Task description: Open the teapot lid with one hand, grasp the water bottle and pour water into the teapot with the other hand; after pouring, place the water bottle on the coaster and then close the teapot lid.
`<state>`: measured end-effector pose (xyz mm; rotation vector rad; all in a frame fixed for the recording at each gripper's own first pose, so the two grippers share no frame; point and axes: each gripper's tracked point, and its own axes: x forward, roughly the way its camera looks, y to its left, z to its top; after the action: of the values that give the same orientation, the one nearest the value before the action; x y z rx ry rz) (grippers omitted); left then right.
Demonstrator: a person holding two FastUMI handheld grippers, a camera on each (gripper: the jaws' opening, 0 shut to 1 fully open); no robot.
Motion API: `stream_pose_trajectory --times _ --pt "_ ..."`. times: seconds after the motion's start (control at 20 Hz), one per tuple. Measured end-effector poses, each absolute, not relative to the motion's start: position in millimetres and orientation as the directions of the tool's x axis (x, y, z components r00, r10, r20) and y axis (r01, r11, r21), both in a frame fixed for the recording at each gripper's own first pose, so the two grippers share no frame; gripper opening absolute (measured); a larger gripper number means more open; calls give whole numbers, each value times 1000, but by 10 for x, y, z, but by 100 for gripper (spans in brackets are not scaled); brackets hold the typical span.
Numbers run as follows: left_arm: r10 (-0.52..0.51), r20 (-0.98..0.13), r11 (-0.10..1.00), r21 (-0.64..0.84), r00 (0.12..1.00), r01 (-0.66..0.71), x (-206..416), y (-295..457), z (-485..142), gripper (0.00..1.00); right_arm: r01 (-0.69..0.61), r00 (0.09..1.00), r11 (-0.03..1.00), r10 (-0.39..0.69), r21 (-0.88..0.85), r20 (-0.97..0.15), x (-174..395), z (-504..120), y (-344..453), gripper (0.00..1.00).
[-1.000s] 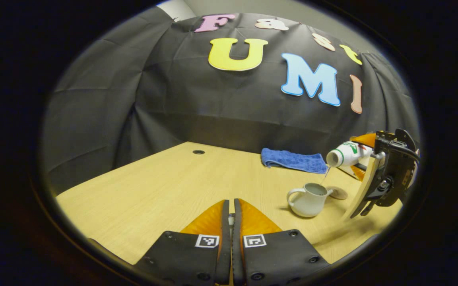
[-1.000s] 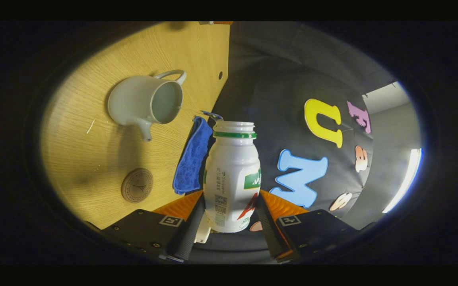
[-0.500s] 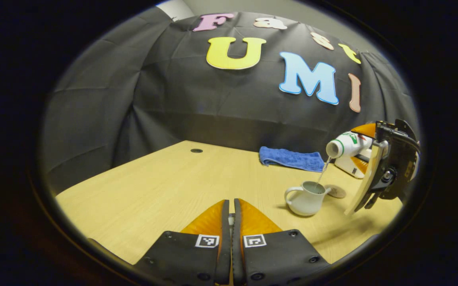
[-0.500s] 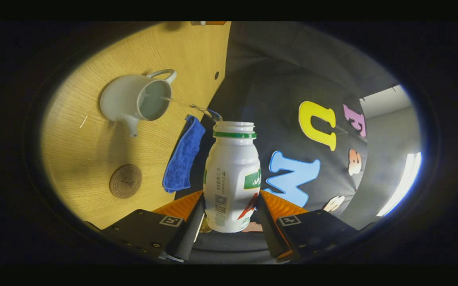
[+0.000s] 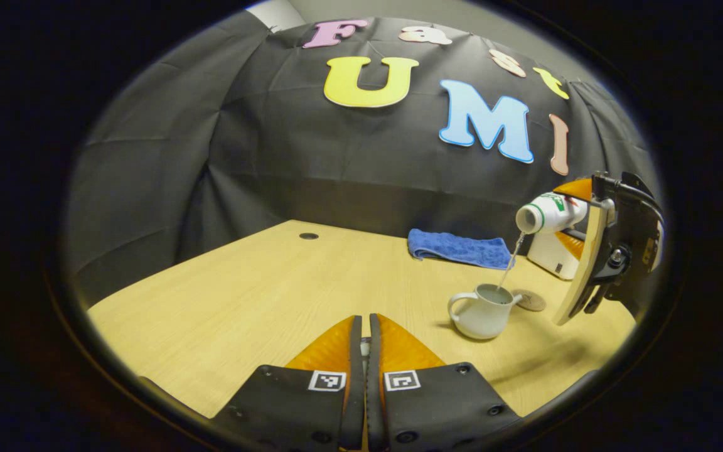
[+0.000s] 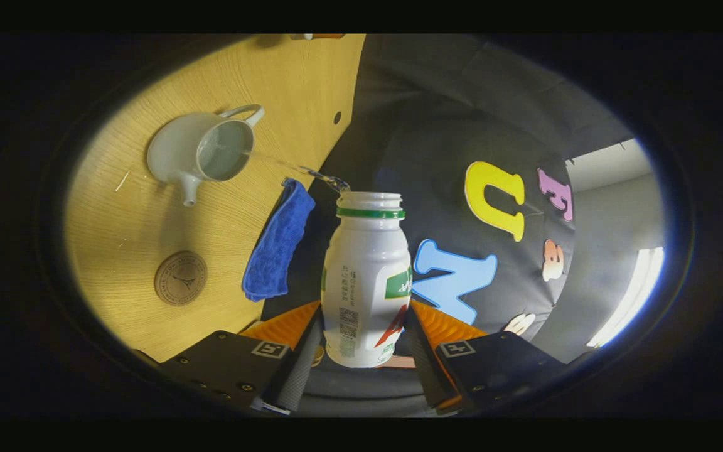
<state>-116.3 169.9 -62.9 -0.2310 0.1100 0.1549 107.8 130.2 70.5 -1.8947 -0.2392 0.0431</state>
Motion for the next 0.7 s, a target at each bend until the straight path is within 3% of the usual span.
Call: stream_pose_trajectory --times 0.7 --pt "133 -139 962 -220 981 -161 -1127 1671 -657 12 196 967 -348 225 -917 122 1062 936 1404 72"
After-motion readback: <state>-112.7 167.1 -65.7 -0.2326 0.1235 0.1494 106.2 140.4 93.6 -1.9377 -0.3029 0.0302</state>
